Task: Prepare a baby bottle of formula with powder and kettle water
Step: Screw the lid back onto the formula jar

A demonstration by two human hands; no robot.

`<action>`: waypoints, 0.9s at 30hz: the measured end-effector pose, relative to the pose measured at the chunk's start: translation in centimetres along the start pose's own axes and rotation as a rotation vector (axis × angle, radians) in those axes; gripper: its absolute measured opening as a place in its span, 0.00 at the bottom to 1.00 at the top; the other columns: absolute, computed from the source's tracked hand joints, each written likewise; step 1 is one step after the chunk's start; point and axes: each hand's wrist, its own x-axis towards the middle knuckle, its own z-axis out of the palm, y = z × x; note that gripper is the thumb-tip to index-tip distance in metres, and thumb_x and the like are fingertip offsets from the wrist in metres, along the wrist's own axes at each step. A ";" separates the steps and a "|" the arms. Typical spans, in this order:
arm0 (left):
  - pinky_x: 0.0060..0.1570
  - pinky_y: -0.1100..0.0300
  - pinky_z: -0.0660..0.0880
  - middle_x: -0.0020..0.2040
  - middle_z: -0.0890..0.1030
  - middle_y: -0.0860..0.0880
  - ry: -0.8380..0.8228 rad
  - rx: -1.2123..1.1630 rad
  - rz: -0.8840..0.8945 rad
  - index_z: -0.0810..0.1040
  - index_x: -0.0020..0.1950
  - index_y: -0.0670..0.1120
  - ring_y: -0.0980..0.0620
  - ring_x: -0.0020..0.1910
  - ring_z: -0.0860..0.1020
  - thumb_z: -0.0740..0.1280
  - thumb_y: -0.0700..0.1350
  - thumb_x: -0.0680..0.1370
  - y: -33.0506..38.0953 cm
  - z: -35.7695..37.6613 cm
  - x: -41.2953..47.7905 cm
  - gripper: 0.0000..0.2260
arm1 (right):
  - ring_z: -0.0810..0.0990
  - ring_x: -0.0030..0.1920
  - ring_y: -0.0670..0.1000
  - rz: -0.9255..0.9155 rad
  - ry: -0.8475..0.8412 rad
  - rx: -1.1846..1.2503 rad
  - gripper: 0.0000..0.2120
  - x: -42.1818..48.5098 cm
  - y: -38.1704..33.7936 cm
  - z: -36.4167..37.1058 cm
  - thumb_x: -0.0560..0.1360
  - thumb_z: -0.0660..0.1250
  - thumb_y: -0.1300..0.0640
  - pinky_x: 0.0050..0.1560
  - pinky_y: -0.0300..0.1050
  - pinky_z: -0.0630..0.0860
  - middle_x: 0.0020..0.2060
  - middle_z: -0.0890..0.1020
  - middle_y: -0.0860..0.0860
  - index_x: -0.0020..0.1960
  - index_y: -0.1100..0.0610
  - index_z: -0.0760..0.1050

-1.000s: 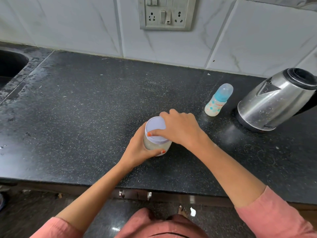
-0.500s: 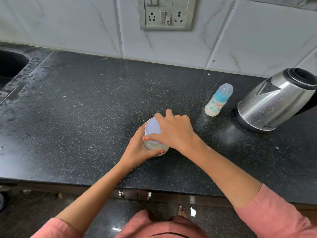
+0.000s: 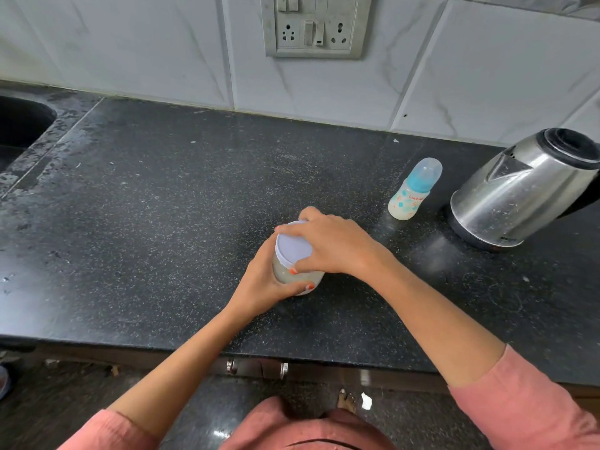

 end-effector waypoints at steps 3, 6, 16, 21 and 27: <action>0.48 0.77 0.68 0.57 0.74 0.63 0.004 -0.022 0.030 0.64 0.60 0.65 0.71 0.55 0.72 0.75 0.46 0.61 0.2 0.0 0.0 0.34 | 0.75 0.57 0.60 0.175 0.146 -0.121 0.34 0.0 -1.0 0.8 0.70 0.60 0.32 0.47 0.49 0.65 0.60 0.69 0.56 0.70 0.47 0.62; 0.49 0.78 0.67 0.58 0.73 0.63 -0.003 -0.028 0.030 0.63 0.61 0.65 0.73 0.56 0.71 0.76 0.46 0.61 0.1 0.0 0.0 0.35 | 0.71 0.61 0.61 0.189 0.101 -0.033 0.37 -0.1 -0.4 0.8 0.69 0.59 0.31 0.51 0.51 0.67 0.64 0.66 0.56 0.72 0.47 0.57; 0.51 0.77 0.67 0.59 0.74 0.59 0.002 0.018 0.000 0.64 0.63 0.58 0.70 0.57 0.70 0.77 0.52 0.58 -0.5 0.1 0.1 0.37 | 0.63 0.68 0.56 -0.116 -0.074 0.035 0.35 0.4 0.8 0.3 0.70 0.70 0.55 0.63 0.54 0.68 0.71 0.60 0.50 0.72 0.42 0.58; 0.50 0.77 0.68 0.58 0.74 0.62 -0.005 -0.024 0.018 0.63 0.61 0.66 0.70 0.57 0.72 0.74 0.53 0.58 0.0 0.1 0.1 0.36 | 0.74 0.58 0.60 0.132 0.133 -0.019 0.35 -0.1 -0.8 0.7 0.68 0.65 0.35 0.52 0.50 0.70 0.60 0.69 0.56 0.70 0.50 0.63; 0.50 0.79 0.66 0.58 0.71 0.65 0.008 -0.017 0.027 0.63 0.61 0.65 0.74 0.56 0.69 0.75 0.52 0.58 0.0 0.0 0.0 0.35 | 0.67 0.67 0.60 0.125 0.087 -0.065 0.39 -0.6 0.0 -0.1 0.68 0.67 0.37 0.60 0.53 0.68 0.68 0.66 0.56 0.73 0.50 0.57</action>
